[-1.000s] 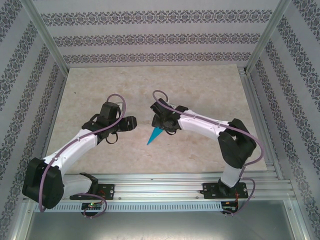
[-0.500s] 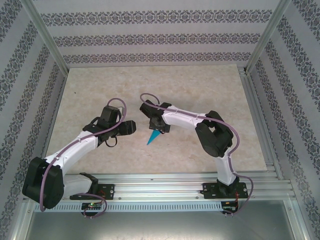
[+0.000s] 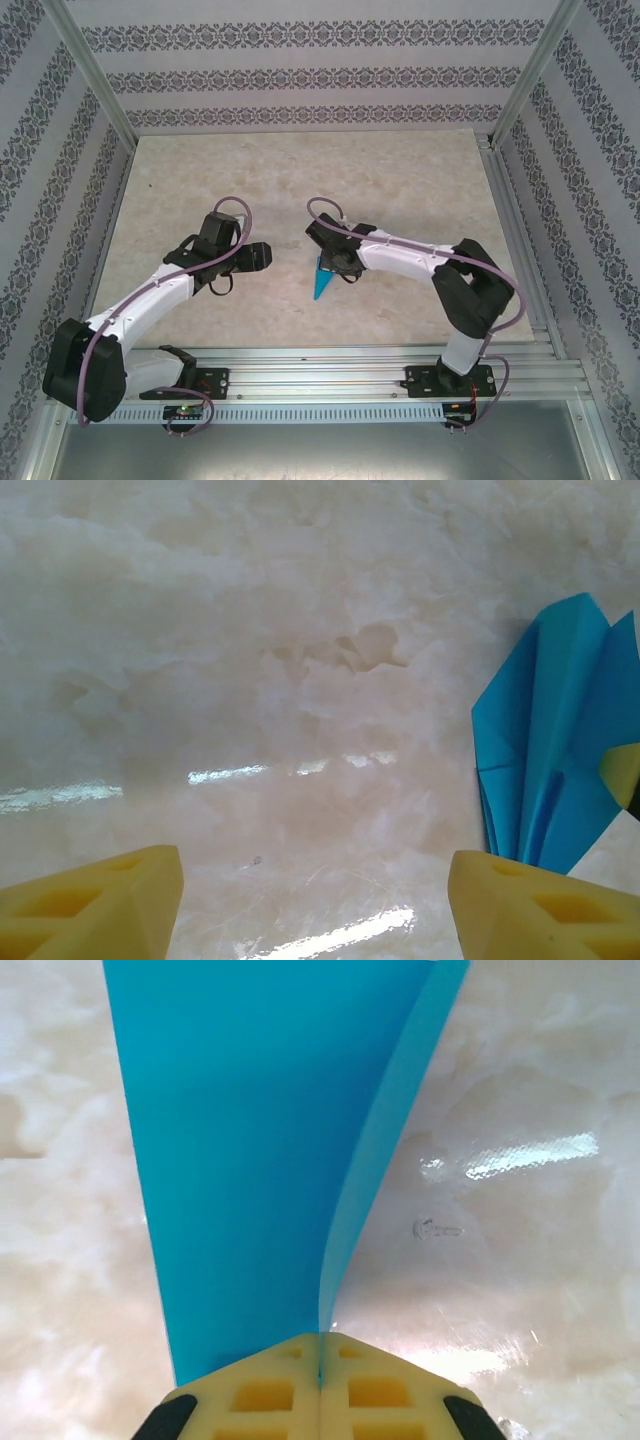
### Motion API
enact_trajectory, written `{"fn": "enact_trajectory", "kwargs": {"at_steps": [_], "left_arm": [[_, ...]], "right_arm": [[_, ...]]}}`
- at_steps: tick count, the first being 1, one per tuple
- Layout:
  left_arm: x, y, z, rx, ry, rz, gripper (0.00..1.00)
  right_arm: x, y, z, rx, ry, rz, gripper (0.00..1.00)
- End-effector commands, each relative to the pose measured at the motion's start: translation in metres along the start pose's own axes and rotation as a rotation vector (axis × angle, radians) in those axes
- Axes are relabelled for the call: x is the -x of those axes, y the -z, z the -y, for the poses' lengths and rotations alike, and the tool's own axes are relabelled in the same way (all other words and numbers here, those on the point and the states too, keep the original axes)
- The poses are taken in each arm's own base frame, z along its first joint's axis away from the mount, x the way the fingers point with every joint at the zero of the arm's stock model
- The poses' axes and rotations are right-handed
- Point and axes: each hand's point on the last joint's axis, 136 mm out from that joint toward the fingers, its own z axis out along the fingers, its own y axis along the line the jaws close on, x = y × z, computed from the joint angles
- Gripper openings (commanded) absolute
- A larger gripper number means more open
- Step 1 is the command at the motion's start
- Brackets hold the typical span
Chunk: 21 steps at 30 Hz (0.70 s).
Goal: Fold a paper plane with a square sheet of paper (fold left side to right side)
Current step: Turn over the paper plane at the center of the table.
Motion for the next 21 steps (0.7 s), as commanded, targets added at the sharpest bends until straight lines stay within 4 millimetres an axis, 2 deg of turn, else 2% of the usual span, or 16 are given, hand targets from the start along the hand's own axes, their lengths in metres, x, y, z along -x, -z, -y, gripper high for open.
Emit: {"fn": "enact_trajectory", "kwargs": {"at_steps": [1, 6, 12, 15, 18, 21], "left_arm": [[0.008, 0.013, 0.015, -0.068, -0.001, 0.021, 0.72], [0.021, 0.021, 0.04, -0.19, 0.068, 0.04, 0.75], [0.033, 0.029, 0.073, -0.371, 0.155, 0.053, 0.77], [0.034, 0.026, 0.072, -0.366, 0.176, 0.055, 0.77], [0.033, 0.017, 0.069, -0.355, 0.198, 0.042, 0.76], [0.027, 0.005, 0.067, -0.34, 0.214, 0.015, 0.74]], "right_arm": [[0.023, 0.025, -0.024, 0.215, 0.052, 0.092, 0.0], [0.023, 0.058, -0.036, 0.523, 0.195, 0.133, 0.0], [0.018, 0.075, -0.049, 0.866, 0.269, 0.084, 0.0], [0.013, 0.065, -0.054, 0.919, 0.261, 0.024, 0.0], [0.002, 0.033, -0.046, 0.867, 0.257, -0.068, 0.0], [-0.002, 0.005, -0.039, 0.89, 0.199, -0.124, 0.0]]}}
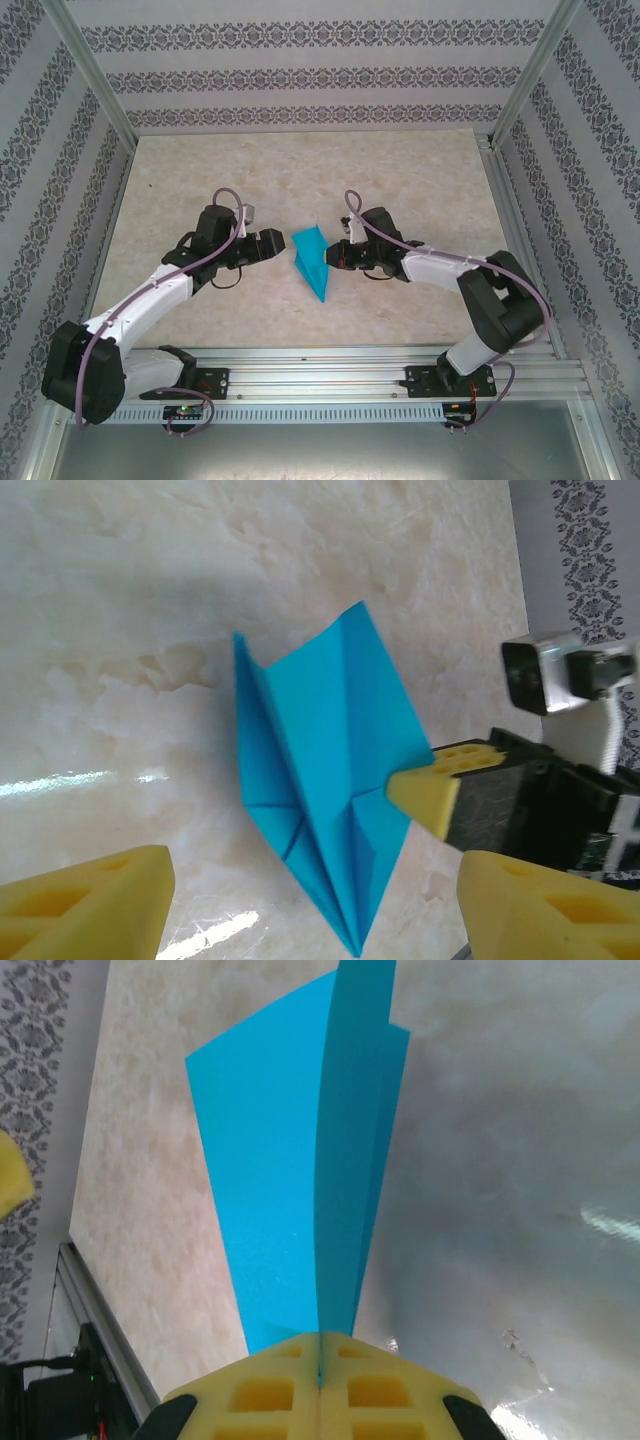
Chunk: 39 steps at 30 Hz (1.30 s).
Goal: Fold a paper plane with a square sheet of paper (fold left side to right side)
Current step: Turn over the paper plane at the center of the table, then pick up the paper plane at the center of the table.
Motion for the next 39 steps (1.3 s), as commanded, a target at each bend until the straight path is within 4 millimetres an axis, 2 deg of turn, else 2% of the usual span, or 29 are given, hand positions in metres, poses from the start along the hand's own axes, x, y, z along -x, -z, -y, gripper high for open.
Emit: {"fn": "enact_trajectory", "kwargs": {"at_steps": [1, 4, 6, 9, 14, 16, 18, 20, 24, 32, 39], "left_arm": [[0.006, -0.01, 0.007, -0.034, 0.027, 0.009, 0.74], [0.003, -0.02, 0.0, -0.011, 0.043, -0.01, 0.73], [0.003, -0.026, -0.004, 0.004, 0.051, -0.017, 0.73], [0.006, -0.035, -0.003, 0.006, 0.051, -0.027, 0.72], [0.011, -0.044, -0.001, 0.005, 0.045, -0.028, 0.7], [0.009, -0.048, -0.003, 0.007, 0.049, -0.04, 0.67], [0.003, -0.055, -0.003, -0.005, 0.05, -0.073, 0.63], [-0.004, -0.063, -0.001, -0.023, 0.049, -0.103, 0.6], [-0.01, -0.082, -0.001, -0.034, 0.051, -0.151, 0.6], [-0.021, -0.119, -0.001, -0.037, 0.052, -0.226, 0.59], [-0.026, -0.137, -0.005, -0.036, 0.066, -0.249, 0.47]], "right_arm": [[0.0, -0.011, 0.01, 0.099, -0.01, -0.021, 0.0], [-0.001, -0.01, 0.034, 0.043, -0.047, -0.005, 0.03], [0.0, -0.003, 0.046, -0.006, -0.058, 0.017, 0.13], [0.002, 0.01, 0.054, -0.079, -0.051, 0.029, 0.25], [0.01, 0.045, 0.056, -0.255, 0.009, 0.061, 0.45], [0.009, 0.059, 0.052, -0.306, 0.022, 0.07, 0.48], [0.003, 0.064, 0.041, -0.328, 0.035, 0.062, 0.5], [-0.005, 0.059, 0.029, -0.332, 0.041, 0.044, 0.51], [-0.021, 0.036, 0.014, -0.356, 0.077, -0.012, 0.51], [-0.028, 0.007, 0.016, -0.418, 0.112, -0.079, 0.55], [-0.033, -0.007, 0.017, -0.438, 0.134, -0.123, 0.55]]}}
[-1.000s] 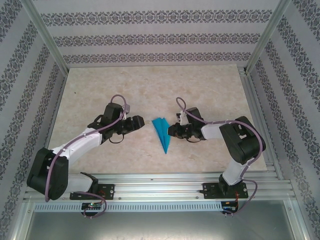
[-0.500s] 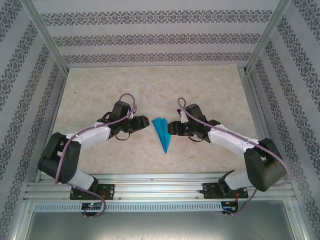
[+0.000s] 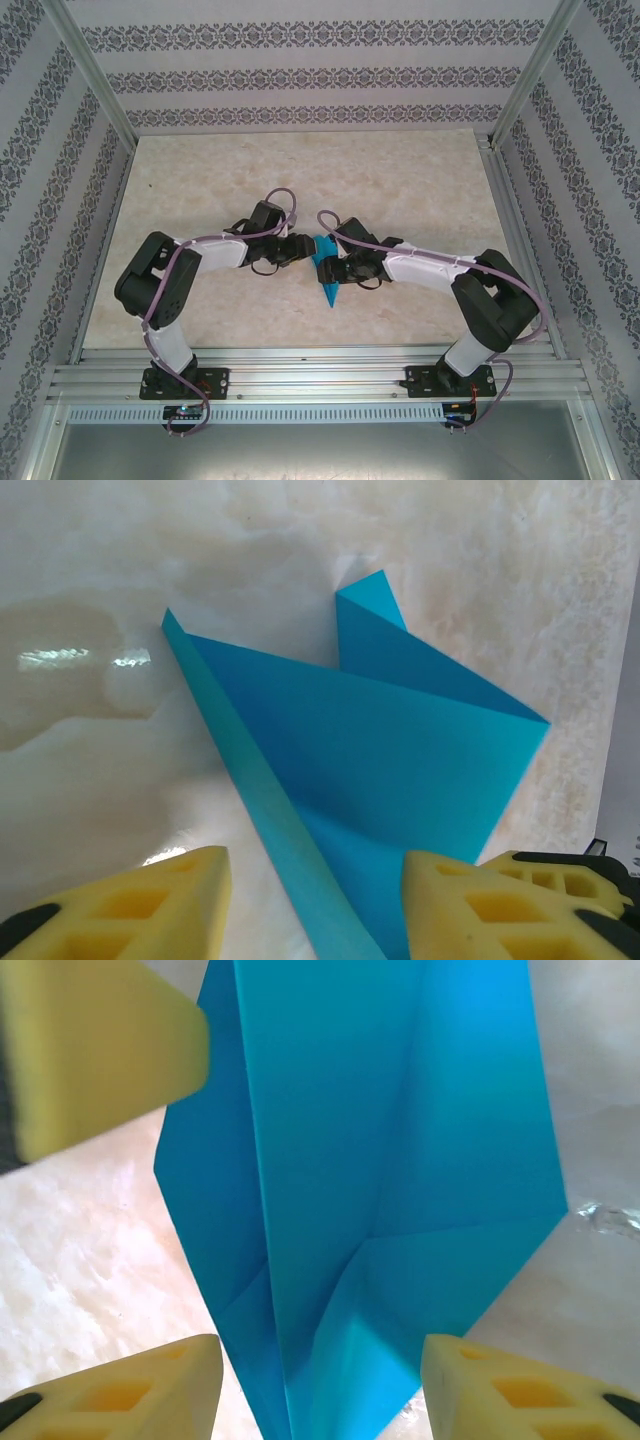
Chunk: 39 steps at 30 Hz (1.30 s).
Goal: Fold a paper plane with a square sheet of paper (fold left side to right side)
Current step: Pick up the paper plane at the center of the table.
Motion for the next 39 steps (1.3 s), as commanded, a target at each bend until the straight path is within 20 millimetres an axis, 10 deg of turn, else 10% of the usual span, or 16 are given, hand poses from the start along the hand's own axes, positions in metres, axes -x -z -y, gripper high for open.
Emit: {"fn": "enact_trajectory", "kwargs": {"at_steps": [1, 39], "left_arm": [[0.008, -0.004, 0.016, -0.048, -0.029, 0.019, 0.45], [-0.006, -0.004, -0.007, 0.047, -0.051, 0.001, 0.11]], "right_arm": [[0.005, -0.003, -0.004, -0.027, 0.031, 0.002, 0.55], [-0.013, -0.024, 0.008, -0.174, 0.053, -0.113, 0.26]]}}
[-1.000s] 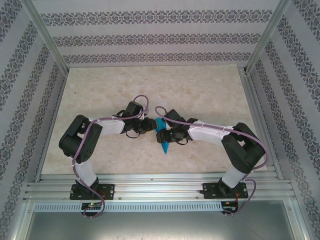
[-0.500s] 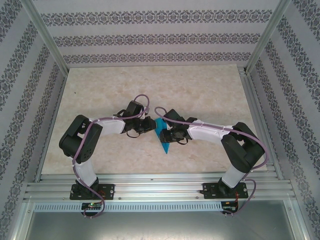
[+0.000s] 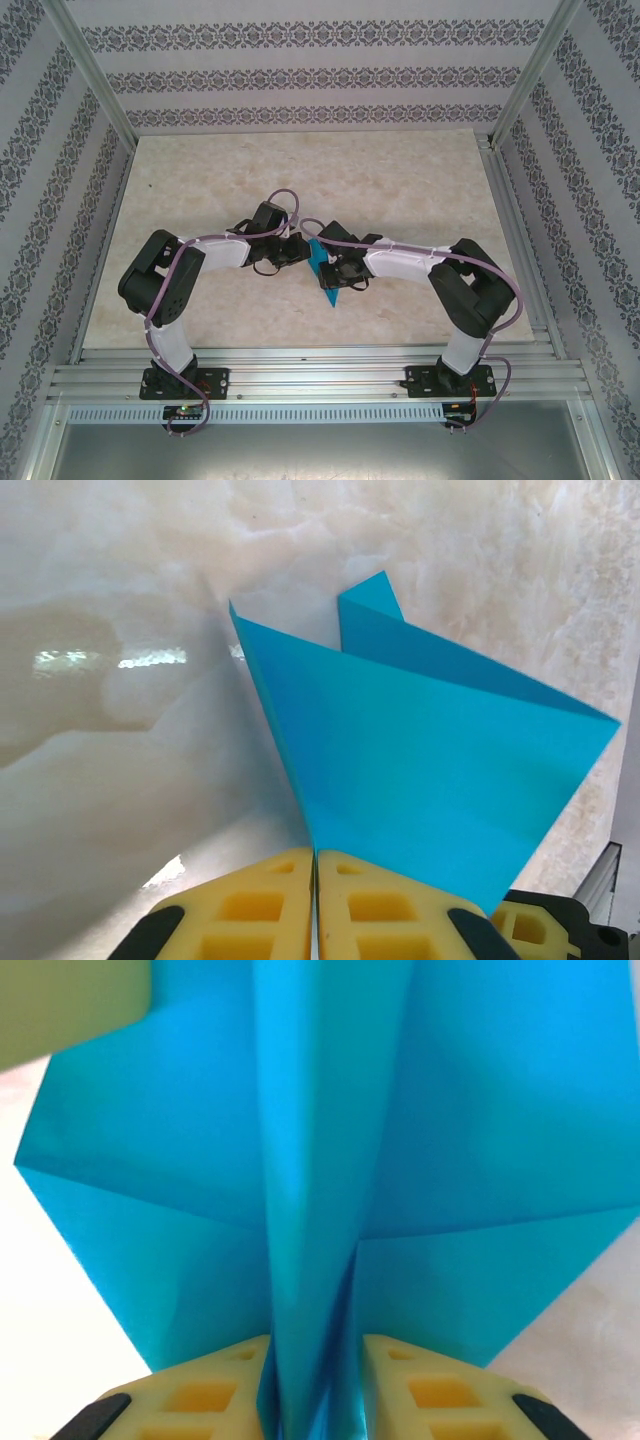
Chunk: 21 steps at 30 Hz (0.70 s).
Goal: Fold a paper plane with a square sheet of paper (fold left side to right side)
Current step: Pick up the paper plane at the center of the table, then place the paper plane at the top-center of the table.
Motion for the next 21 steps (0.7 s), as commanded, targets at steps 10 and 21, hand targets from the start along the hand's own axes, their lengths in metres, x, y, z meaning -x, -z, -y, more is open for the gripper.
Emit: {"fn": "enact_trajectory", "kwargs": {"at_steps": [10, 21], "left_arm": [[-0.001, 0.051, 0.011, 0.039, -0.118, 0.093, 0.41], [0.004, 0.178, -0.002, 0.296, -0.234, 0.365, 0.8]], "right_arm": [[0.017, 0.022, 0.007, -0.039, 0.007, 0.02, 0.09], [0.129, 0.077, 0.101, -0.072, -0.002, 0.149, 0.07]]}}
